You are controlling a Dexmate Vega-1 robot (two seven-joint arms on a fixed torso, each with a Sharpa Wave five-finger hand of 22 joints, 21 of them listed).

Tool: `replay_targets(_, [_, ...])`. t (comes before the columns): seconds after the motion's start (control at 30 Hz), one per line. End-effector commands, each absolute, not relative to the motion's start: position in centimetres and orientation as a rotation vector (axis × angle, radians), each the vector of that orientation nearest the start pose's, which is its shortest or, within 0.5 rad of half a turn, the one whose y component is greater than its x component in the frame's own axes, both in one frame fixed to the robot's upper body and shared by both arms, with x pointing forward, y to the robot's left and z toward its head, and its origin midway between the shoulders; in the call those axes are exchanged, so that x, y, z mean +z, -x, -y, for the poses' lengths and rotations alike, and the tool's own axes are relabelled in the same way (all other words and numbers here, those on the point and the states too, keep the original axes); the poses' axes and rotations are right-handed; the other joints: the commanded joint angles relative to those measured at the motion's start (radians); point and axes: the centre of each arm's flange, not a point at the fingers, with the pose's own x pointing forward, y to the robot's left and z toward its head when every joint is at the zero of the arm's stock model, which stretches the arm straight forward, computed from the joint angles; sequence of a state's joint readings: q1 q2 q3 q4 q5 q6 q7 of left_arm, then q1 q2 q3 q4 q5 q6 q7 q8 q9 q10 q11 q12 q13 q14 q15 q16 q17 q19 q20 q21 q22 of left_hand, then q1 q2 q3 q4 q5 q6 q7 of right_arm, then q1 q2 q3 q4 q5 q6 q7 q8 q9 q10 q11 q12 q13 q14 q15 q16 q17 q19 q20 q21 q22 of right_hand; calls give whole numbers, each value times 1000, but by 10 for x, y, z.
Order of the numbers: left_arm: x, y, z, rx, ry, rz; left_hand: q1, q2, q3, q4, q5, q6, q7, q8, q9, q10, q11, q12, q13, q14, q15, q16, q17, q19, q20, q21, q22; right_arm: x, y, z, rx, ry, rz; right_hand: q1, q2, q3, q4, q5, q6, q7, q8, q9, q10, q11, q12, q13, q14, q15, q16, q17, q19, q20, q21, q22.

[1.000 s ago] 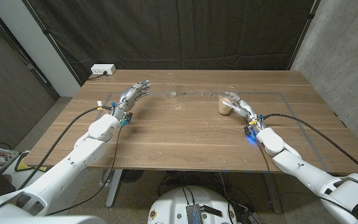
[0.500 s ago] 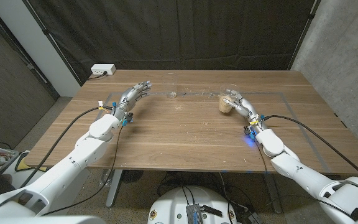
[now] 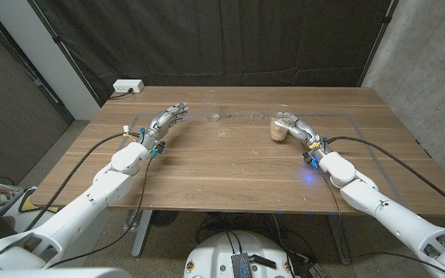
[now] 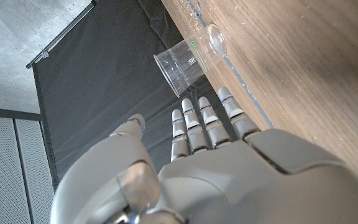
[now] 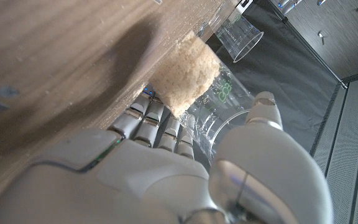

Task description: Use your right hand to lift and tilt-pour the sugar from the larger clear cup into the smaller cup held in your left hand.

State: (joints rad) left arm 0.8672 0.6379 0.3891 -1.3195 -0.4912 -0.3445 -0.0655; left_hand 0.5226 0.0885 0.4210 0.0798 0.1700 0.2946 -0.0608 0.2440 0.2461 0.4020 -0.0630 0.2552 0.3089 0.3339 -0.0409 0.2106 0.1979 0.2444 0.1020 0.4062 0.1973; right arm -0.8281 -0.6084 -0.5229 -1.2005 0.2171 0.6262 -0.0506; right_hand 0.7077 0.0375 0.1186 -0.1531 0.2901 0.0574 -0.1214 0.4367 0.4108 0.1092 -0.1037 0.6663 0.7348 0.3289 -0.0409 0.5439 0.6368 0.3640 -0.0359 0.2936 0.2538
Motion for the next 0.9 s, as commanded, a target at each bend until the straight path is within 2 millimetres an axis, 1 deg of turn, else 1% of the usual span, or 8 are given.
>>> replay_targets(0.03, [-32, -641, -321, -228, -318, 605, 9, 2, 6, -12, 7, 0, -9, 2, 3, 3, -9, -4, 2, 3, -55, -1, 2, -1, -5, -3, 6, -50, -638, 277, 248, 474, 650, 12, 2, -5, -1, -3, 8, -2, 6, 6, 5, 6, 10, 8, 0, -175, 10, 10, 7, -10, 5, 2])
replay_targets(0.23, [-34, -638, -318, -221, -359, 607, 23, -4, 10, -25, 9, -1, -12, 2, 2, 5, -18, -4, 3, 5, -58, 0, 2, -1, -9, -3, 6, -46, -637, 284, 233, 451, 651, 18, 3, -7, 0, -7, 10, 0, 11, 10, 8, 6, 18, 16, 5, -176, 19, 22, 9, -11, 7, 2])
replay_targets(0.47, [-26, -623, -314, -178, -453, 650, 34, -7, 14, -34, 10, 1, -14, 4, 2, 15, -22, -2, 3, 12, -67, 3, 3, 3, -12, -1, 7, -46, -640, 289, 224, 434, 653, 26, 4, -8, 1, -12, 11, 0, 15, 15, 18, 4, 29, 24, 7, -177, 27, 34, 9, -12, 7, 3])
replay_targets(0.57, [-25, -617, -316, -158, -470, 668, 37, -9, 15, -37, 10, 2, -18, 4, 2, 15, -25, -2, 3, 13, -69, 3, 4, 3, -15, -1, 7, -48, -643, 290, 221, 428, 652, 28, 4, -8, 1, -13, 13, 1, 17, 16, 17, 3, 30, 26, 8, -177, 30, 38, 9, -12, 7, 4])
replay_targets(0.6, [-25, -615, -316, -153, -470, 673, 39, -11, 15, -38, 10, 2, -19, 5, 2, 20, -30, 0, 4, 13, -70, 3, 4, 4, -17, -1, 7, -49, -643, 291, 222, 423, 651, 28, 5, -9, 2, -14, 13, 1, 18, 17, 17, 3, 31, 27, 8, -177, 30, 39, 9, -13, 7, 4])
replay_targets(0.77, [-26, -609, -320, -120, -499, 688, 42, -12, 16, -41, 10, 8, -21, 7, 3, 26, -31, 2, 4, 18, -75, 6, 6, 6, -19, 0, 8, -51, -646, 292, 222, 413, 650, 31, 6, -10, 3, -17, 13, 0, 20, 20, 17, 3, 35, 32, 6, -176, 35, 48, 8, -14, 8, 4])
replay_targets(0.9, [-28, -603, -324, -70, -557, 709, 43, -14, 16, -42, 10, 9, -23, 8, 3, 30, -33, 3, 5, 19, -77, 7, 7, 10, -25, 2, 8, -52, -647, 293, 216, 411, 648, 34, 6, -11, 4, -20, 14, 0, 22, 22, 18, 4, 38, 35, 4, -177, 37, 53, 8, -14, 8, 5])
